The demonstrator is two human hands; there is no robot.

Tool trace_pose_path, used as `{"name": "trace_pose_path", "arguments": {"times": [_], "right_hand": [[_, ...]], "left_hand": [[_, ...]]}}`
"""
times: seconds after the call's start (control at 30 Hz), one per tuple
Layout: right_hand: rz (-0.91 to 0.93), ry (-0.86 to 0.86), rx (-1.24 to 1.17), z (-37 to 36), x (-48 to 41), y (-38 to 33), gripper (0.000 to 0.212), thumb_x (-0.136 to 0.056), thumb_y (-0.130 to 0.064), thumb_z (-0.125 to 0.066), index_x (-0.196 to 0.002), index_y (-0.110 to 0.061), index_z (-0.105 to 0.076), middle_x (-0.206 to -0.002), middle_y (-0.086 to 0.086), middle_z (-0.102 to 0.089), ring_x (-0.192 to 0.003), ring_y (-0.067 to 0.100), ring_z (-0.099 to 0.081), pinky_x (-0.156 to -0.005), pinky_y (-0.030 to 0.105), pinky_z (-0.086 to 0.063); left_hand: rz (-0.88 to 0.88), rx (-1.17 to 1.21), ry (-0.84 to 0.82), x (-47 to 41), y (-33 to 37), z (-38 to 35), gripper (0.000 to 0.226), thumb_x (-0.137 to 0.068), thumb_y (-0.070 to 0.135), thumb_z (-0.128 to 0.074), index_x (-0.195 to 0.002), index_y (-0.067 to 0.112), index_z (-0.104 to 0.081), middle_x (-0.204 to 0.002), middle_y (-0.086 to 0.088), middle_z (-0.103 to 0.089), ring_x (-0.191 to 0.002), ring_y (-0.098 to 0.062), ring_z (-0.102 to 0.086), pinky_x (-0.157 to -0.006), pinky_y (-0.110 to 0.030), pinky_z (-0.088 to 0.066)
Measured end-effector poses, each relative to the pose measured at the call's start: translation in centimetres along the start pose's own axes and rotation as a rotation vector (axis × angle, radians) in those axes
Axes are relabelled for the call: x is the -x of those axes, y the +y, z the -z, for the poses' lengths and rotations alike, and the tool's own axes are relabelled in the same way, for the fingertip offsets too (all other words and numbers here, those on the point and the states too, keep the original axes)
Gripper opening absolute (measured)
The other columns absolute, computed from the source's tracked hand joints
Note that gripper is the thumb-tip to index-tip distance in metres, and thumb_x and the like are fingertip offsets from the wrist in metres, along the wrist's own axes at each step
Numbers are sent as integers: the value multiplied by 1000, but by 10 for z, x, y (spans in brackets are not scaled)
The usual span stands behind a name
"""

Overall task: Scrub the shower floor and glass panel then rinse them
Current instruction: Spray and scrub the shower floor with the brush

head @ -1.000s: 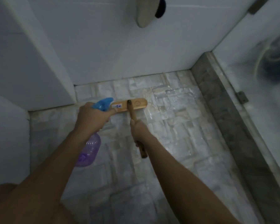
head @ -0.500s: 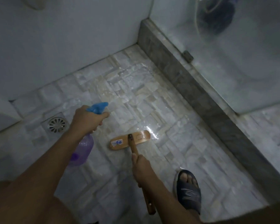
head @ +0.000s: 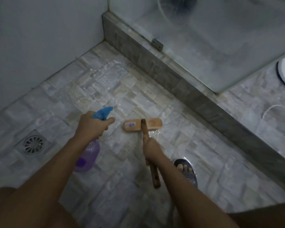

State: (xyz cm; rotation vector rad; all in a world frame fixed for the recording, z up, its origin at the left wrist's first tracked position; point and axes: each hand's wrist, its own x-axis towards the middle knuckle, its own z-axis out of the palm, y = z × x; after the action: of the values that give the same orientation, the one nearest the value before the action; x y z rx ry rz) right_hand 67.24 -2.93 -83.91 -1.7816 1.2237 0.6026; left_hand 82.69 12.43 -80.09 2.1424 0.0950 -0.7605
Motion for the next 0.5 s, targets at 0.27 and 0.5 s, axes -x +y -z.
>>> {"name": "trace_pose_path", "arguments": {"times": [0.27,0.5], "right_hand": [[4,-10,-138,45,-46,-66,45,-109,-41,-31,-115,-4,-55,-100,20,-61,-74,38,-66,-57,43,-57],[-7,-176,68,-22,32,26,46,-108,-45,-31,-125,-8,-53,-117,16,-61,-106,37,-64,-91,48,-55]], "left_hand": [[19,8,7,-2,-8,5,33,-79,36,-82,-87,7,-70,-77,-11,-74,-43,-15,-53,-49,-27,-47],[32,62,126,-11,-5,22,37,-82,36,-80,-87,1,-70,-76,-12,-72,-49,-22,-55,-53,-32,-52]]}}
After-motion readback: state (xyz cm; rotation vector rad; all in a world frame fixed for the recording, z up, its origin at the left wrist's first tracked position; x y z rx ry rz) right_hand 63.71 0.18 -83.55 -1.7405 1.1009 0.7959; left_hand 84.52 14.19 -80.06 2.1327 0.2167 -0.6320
